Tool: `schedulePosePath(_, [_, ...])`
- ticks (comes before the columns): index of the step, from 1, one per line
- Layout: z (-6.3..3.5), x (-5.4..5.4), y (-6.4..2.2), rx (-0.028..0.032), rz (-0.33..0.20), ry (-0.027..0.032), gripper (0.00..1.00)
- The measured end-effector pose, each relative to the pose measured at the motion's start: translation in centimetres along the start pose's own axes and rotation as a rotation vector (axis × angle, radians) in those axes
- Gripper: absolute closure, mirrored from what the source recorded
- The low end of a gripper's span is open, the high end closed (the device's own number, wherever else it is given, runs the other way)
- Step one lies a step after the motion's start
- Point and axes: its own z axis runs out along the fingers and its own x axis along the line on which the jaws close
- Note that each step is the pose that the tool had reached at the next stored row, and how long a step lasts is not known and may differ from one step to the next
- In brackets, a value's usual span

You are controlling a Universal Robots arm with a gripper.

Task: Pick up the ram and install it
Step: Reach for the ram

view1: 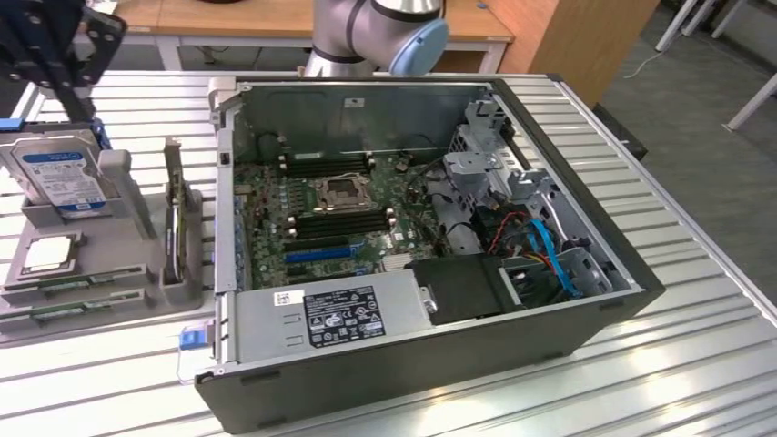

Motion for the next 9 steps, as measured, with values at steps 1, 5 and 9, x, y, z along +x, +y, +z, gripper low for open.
schedulePosePath(1, [-0.01,0.5,-0.04,0.0005,0.0,0.0,0.89])
schedulePosePath(5, [-0.06,2.3,-0.19,0.0019,0.0,-0.0002,0.89])
schedulePosePath(9, [-0.11,4.1,-0.34,0.0037,0.0,-0.0003,0.89])
